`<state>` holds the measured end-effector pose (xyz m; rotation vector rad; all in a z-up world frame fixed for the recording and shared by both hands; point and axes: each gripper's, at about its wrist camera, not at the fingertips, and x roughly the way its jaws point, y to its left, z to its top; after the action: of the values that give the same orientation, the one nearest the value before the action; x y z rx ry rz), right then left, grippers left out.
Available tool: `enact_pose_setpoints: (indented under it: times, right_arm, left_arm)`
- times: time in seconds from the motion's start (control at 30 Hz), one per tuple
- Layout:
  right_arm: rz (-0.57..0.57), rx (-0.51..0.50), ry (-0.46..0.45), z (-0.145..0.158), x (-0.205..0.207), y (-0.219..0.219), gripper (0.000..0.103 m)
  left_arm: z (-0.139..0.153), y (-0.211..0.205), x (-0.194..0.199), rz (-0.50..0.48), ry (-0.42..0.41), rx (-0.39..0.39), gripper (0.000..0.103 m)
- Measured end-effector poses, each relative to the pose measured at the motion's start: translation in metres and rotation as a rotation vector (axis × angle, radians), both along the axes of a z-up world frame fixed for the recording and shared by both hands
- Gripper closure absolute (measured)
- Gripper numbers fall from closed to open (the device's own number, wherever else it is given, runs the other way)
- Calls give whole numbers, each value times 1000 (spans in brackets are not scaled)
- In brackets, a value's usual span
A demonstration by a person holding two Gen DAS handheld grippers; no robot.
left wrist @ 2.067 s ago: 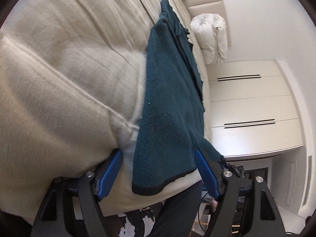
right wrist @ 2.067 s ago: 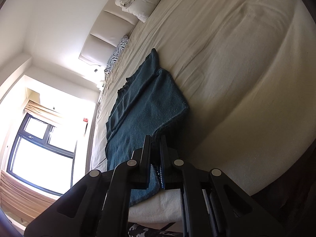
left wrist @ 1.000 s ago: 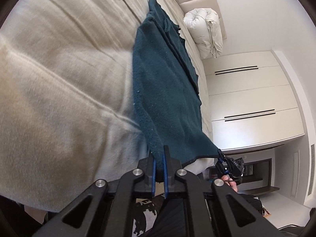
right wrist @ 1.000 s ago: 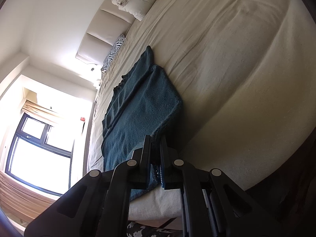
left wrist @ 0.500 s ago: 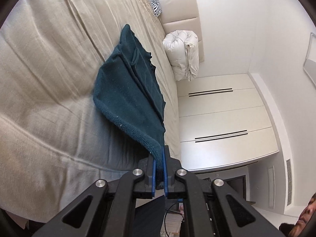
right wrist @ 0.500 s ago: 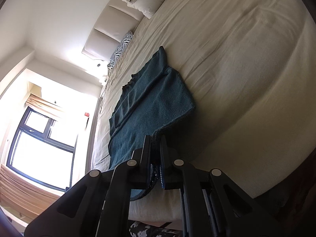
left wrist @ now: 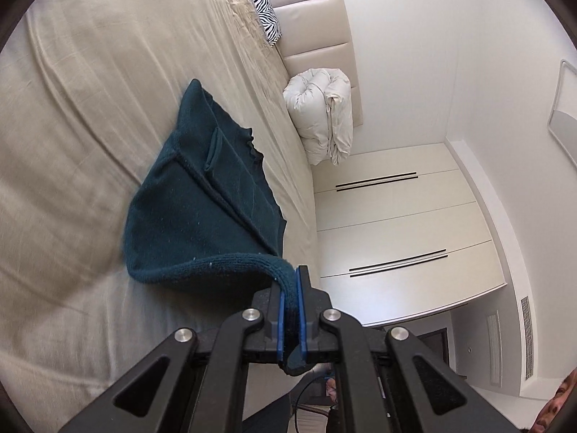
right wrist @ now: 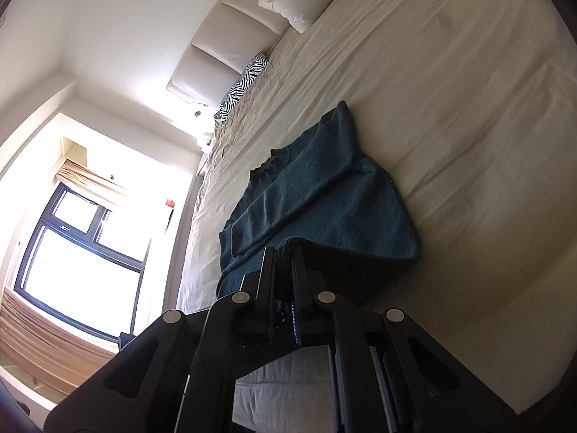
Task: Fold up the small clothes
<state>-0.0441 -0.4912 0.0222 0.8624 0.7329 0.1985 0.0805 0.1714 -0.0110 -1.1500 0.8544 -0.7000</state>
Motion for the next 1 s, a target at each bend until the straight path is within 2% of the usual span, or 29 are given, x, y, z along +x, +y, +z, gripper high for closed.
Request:
enact_pose_setpoints:
  times: [0.2,0.47,0.67,1.0]
  right_arm:
    - [-32,16,0,4,69,-9,96]
    - [-94,-6,42,-10,167,-27,96]
    - [-112,-54,94,-32,236,-34,96]
    - [-151,-80,172,-79,314,-41,96]
  left_arm:
    - [2,0,60,36,23,13,97]
    - [-1,-6,142,59,45,64,97]
    - [-12,-10,192,73,68,110,97]
    - [-50,-10,247,100,138,169,97]
